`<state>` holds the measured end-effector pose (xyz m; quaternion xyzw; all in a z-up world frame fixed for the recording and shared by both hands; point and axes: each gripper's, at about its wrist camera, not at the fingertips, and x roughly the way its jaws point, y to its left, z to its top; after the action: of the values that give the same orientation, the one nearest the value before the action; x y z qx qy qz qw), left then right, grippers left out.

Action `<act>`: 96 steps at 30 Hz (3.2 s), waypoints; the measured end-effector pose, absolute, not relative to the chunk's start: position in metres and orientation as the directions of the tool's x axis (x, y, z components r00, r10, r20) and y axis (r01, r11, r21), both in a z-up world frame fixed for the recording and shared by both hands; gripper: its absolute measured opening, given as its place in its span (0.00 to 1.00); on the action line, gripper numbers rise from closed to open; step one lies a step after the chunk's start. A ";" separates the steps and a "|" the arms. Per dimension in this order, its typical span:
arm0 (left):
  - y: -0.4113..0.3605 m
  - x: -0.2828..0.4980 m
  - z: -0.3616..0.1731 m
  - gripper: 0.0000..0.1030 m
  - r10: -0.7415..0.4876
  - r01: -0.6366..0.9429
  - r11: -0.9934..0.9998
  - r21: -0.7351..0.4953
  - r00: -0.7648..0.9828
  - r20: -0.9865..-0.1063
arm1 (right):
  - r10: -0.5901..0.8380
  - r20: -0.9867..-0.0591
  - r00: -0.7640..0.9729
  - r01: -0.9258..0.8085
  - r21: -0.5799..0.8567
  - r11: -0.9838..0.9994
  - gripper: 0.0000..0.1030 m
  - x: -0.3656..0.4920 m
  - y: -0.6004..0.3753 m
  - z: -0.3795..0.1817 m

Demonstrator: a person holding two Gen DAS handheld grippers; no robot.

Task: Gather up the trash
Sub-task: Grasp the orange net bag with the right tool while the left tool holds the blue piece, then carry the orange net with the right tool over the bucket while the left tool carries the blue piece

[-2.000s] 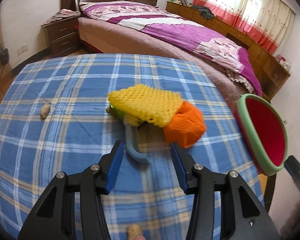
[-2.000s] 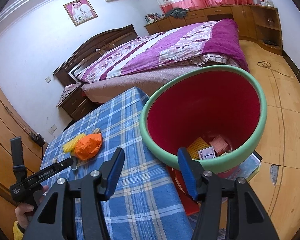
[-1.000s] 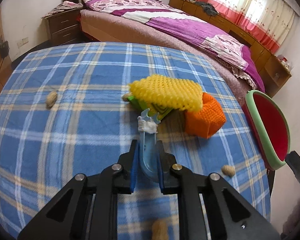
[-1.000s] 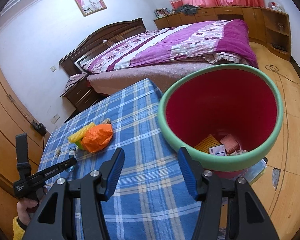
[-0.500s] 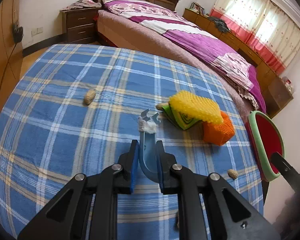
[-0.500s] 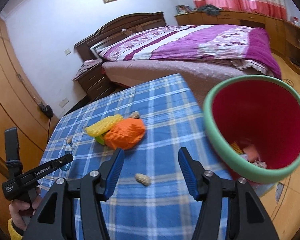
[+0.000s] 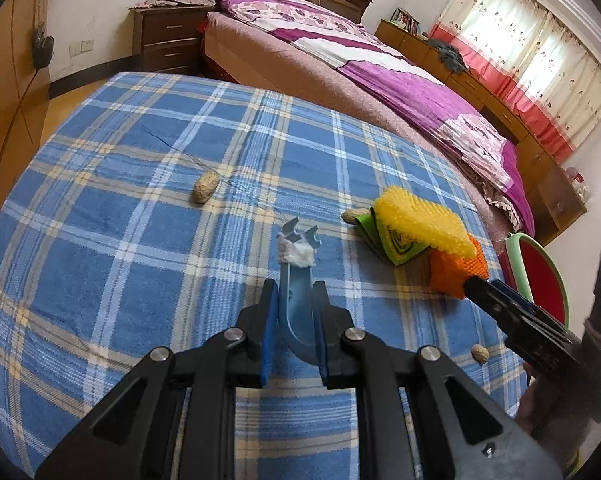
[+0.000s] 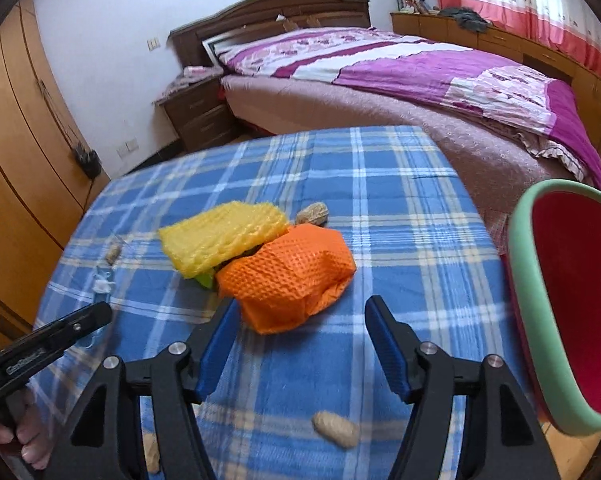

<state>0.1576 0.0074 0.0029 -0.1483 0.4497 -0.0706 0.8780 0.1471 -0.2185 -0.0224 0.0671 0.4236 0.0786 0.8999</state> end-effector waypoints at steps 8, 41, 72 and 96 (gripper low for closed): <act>0.005 0.161 -0.008 0.16 -0.277 -0.003 0.941 -0.337 0.565 -0.777 | 0.243 -0.764 0.597 -0.101 0.228 0.968 0.51 0.162 -0.214 -0.033; -0.025 0.110 0.045 0.16 -0.333 0.117 0.934 -0.337 0.624 -0.707 | 0.291 -0.625 0.724 -0.105 0.318 0.942 0.12 0.056 -0.236 0.029; -0.199 0.088 0.086 0.16 -0.456 0.444 0.871 -0.211 0.569 -0.685 | 0.084 -0.553 0.829 0.172 0.394 0.903 0.12 -0.019 -0.381 0.033; -0.322 0.145 0.046 0.16 -0.504 0.578 0.792 -0.197 0.435 -0.746 | 0.002 -0.631 0.776 0.310 0.383 0.870 0.19 0.022 -0.464 -0.001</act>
<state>0.1448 -0.3221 0.0455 0.0437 0.4242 -0.3199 0.8461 0.0216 -0.4641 -0.0011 0.2404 0.3239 -0.0845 0.9111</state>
